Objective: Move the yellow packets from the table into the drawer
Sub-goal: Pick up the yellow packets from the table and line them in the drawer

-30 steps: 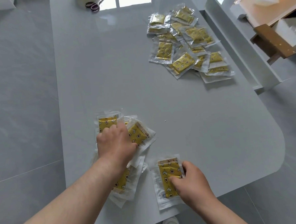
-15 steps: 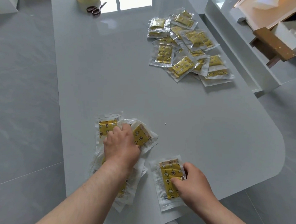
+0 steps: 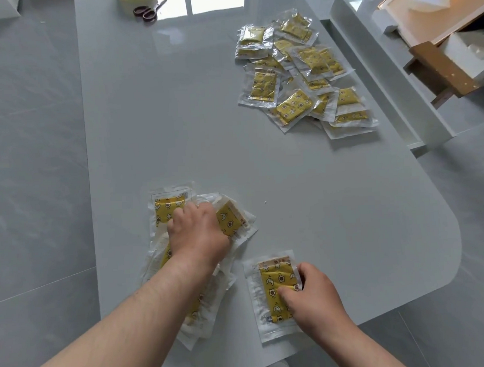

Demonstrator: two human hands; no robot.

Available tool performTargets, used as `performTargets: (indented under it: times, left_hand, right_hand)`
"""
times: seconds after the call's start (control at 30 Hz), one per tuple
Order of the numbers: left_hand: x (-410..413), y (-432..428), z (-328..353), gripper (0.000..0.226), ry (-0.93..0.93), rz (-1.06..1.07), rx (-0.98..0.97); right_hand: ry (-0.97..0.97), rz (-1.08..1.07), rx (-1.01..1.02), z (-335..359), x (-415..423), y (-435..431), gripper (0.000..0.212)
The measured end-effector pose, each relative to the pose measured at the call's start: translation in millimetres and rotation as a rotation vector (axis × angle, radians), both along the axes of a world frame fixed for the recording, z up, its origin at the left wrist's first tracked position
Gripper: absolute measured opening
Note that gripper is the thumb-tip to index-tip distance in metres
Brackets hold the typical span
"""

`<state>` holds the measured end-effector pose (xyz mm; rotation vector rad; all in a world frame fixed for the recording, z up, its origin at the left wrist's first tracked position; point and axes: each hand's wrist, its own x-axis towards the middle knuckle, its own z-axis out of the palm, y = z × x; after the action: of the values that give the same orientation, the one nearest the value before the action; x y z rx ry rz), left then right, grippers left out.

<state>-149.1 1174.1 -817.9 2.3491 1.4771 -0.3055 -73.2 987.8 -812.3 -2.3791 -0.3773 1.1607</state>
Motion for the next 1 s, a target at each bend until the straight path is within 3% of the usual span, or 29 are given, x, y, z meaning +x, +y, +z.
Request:
performTargets:
  times: [0.13, 0.27, 0.43, 0.5, 0.6, 0.67, 0.83, 1.0]
  left_hand:
    - [2, 16, 1, 0.021, -0.208, 0.118, -0.185]
    - [-8, 37, 17, 0.027, -0.590, 0.351, -0.467]
    - [-55, 56, 41, 0.021, -0.900, 0.551, -0.795]
    - [-81, 61, 42, 0.035, -0.937, 0.573, -0.884]
    - [-117, 61, 37, 0.045, -0.942, 0.662, -0.867]
    - [-135, 59, 34, 0.044, -0.948, 0.707, -0.839]
    - [-169, 52, 37, 0.021, -0.974, 0.782, -0.782]
    - [-196, 52, 42, 0.014, -0.988, 0.861, -0.729]
  right_hand:
    - [0.000, -0.013, 0.011, 1, 0, 0, 0.012]
    - [0.027, -0.096, 0.049, 5, -2, 3, 0.006]
    - [0.319, -0.324, 0.139, 10, -30, 21, 0.011]
    - [0.378, -0.336, 0.140, 8, -50, 33, 0.011]
    - [0.390, -0.348, 0.123, 6, -79, 53, 0.011]
    - [0.300, -0.341, 0.062, 1, -96, 67, 0.009]
    - [0.024, -0.201, -0.227, 5, -120, 94, 0.029]
    - [-0.035, -0.200, -0.230, 10, -134, 107, 0.029]
